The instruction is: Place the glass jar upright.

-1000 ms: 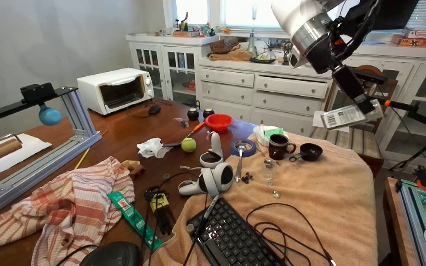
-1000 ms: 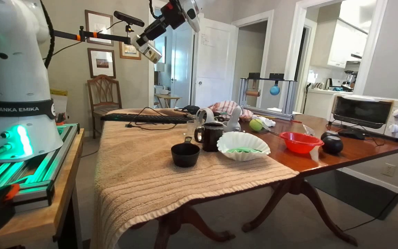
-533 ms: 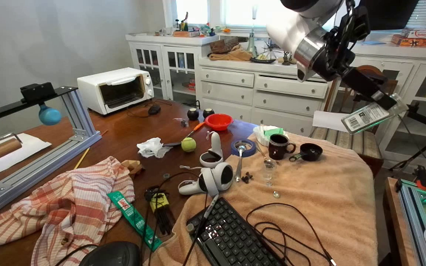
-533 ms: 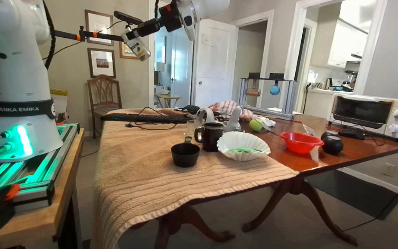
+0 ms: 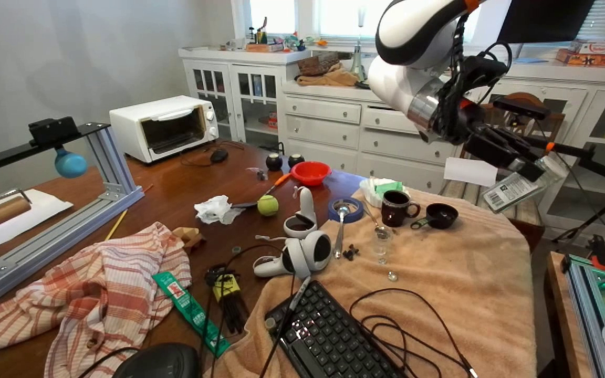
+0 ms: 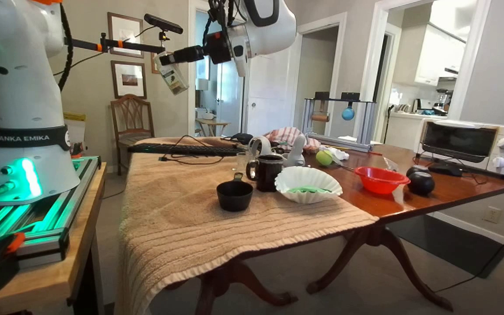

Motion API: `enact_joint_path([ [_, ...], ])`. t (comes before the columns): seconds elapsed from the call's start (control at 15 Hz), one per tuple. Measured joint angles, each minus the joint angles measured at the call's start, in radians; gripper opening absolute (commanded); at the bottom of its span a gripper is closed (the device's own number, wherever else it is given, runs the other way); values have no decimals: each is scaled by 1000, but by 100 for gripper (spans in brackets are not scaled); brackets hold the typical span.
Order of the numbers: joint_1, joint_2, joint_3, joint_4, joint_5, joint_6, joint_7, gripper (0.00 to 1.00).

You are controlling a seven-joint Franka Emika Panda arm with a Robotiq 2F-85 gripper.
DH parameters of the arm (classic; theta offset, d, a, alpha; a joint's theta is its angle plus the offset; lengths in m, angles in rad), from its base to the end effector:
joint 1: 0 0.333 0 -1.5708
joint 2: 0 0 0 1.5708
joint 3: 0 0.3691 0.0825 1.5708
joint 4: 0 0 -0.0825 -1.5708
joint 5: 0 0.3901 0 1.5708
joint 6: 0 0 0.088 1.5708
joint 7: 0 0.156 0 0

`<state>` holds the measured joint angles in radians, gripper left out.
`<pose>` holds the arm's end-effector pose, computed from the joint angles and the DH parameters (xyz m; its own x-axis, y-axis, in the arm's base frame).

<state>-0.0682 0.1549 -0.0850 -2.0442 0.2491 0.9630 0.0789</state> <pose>0.3896 -0.0145 0.3921 0.3309 0.0015 -0.9437 -0.3175 -0.9415 -0.1128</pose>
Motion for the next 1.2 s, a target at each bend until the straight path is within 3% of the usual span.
enact_joint_path([
  [0.07,-1,15,-3,0,1,0,26,24],
  [0.13,-1,29,-7,-1,3,4,50,49],
  [0.4,-2,61,-18,-2,11,19,95,49],
  [0.47,-2,62,-18,-2,11,19,97,24],
  [0.8,-8,94,-28,5,11,19,98,24],
  [1.2,-57,250,-67,34,11,19,88,24],
])
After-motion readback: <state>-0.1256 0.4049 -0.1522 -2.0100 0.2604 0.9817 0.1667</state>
